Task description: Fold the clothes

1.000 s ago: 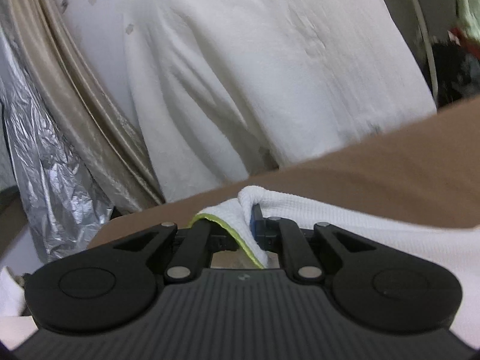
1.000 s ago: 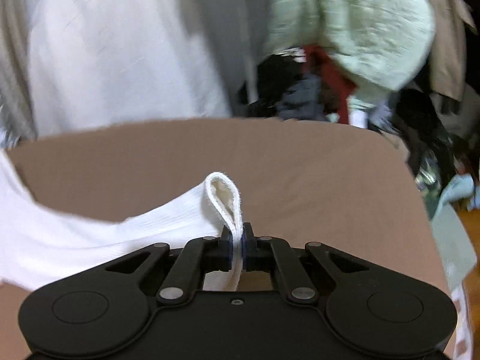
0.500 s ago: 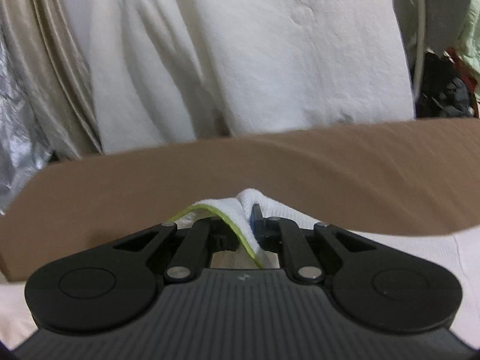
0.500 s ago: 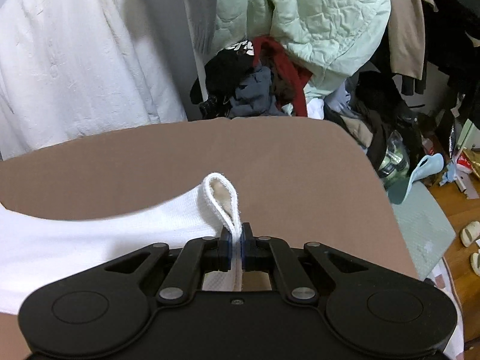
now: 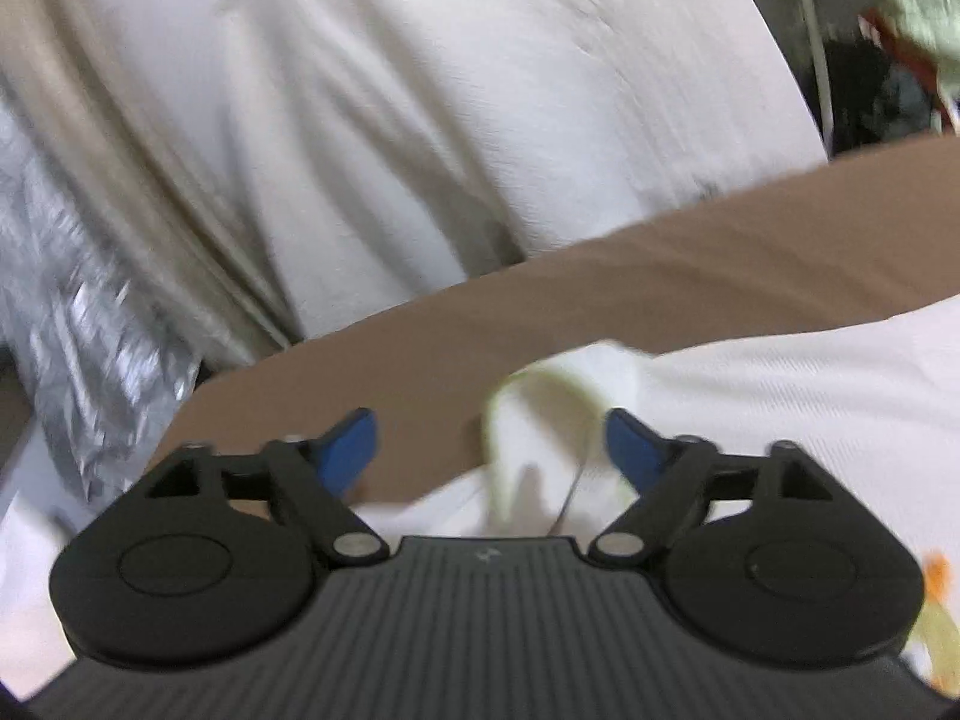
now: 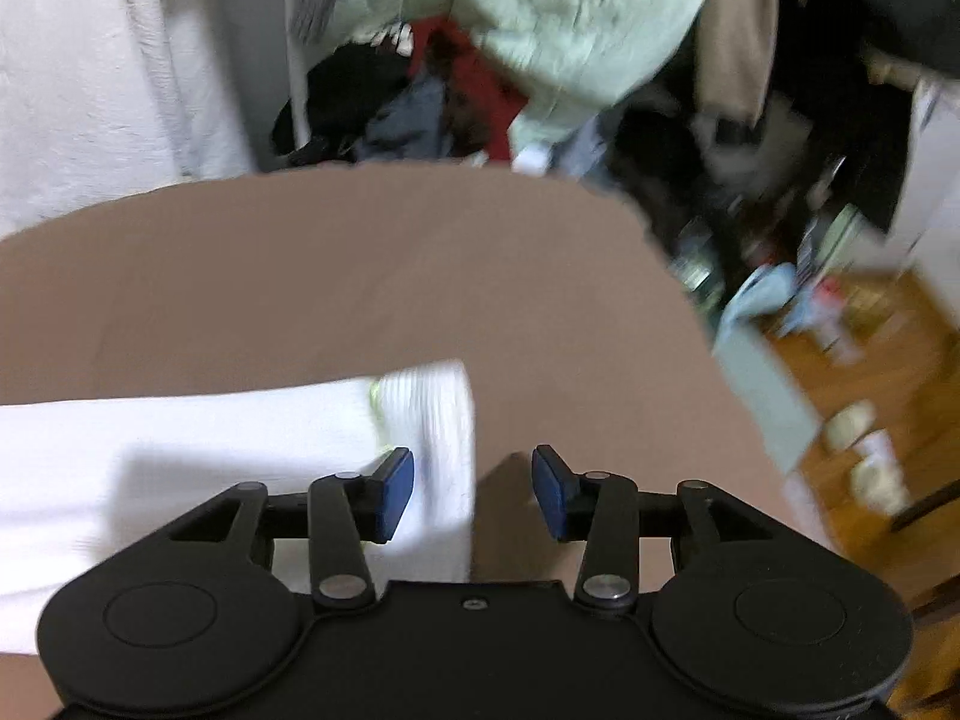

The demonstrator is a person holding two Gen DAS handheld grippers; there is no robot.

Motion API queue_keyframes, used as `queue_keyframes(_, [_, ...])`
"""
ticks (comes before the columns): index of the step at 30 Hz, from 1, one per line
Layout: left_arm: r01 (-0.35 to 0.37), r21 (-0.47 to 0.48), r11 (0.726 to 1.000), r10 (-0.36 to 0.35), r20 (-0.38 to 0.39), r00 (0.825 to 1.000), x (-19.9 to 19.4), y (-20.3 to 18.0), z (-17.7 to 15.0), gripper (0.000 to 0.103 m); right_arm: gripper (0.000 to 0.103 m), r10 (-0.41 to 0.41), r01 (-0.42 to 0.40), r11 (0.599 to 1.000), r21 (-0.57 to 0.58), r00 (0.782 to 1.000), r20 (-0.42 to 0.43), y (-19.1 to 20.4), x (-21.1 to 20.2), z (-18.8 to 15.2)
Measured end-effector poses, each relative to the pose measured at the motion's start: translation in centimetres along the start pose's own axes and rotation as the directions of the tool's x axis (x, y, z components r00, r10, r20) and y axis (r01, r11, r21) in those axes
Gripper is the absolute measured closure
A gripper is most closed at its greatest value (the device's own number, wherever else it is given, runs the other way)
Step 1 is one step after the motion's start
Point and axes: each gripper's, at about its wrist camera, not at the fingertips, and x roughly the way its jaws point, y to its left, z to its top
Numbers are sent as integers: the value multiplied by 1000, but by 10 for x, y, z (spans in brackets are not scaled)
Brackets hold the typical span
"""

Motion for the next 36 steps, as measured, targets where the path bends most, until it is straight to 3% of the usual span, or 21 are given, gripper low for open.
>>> queue_keyframes(2, [-3,-84,996,1,-17,1000,-25,32,-24,6,53,-37,39,999,-27,997,70,11,-16,1])
queue_keyframes(4, [-40,-150,988,32,-59,998,-42,54,-55,6,53,-23,29,998,-48,992,126,25,-31,2])
queue_keyframes(7, [-102,-212,972,75,-130,989,-60,76,-97,6,53,90,-74,993,-96,980,176,64,-56,5])
queue_keyframes(10, [-102,-313,944,56,-152,987,-74,91,-128,6,52,252,-225,962,-152,949,188,112,-85,8])
queue_keyframes(12, [-78,-382,921,38,-111,993,-84,99,-145,6,52,361,-324,922,-210,917,170,153,-108,9])
queue_keyframes(14, [-123,-417,900,94,-91,991,-90,100,-158,6,52,446,-401,876,-268,885,135,197,-133,9])
queue_keyframes(17, [-130,-396,909,98,-102,990,-90,98,-169,6,52,543,-495,775,-392,839,14,266,-182,10])
queue_keyframes(20, [-151,-377,914,120,-105,987,-98,106,-173,6,52,593,-629,606,-488,765,-250,341,-231,12])
queue_keyframes(24, [-146,-447,883,127,-71,989,-109,129,-174,6,51,559,-749,456,-481,661,-500,441,-280,-2])
queue_keyframes(26, [-144,-476,868,125,-72,990,-110,136,-179,6,51,540,-761,396,-514,646,-540,492,-293,-14])
queue_keyframes(29, [-151,-496,855,116,-101,988,-103,145,-187,6,51,588,-810,335,-482,579,-565,545,-289,-25])
queue_keyframes(34, [-150,-544,825,103,-118,988,-95,161,-198,6,51,732,-933,316,-175,357,-581,589,-237,-30])
queue_keyframes(36, [-153,-561,814,113,-106,988,-92,164,-201,6,51,745,-932,353,-87,336,-577,601,-208,-32])
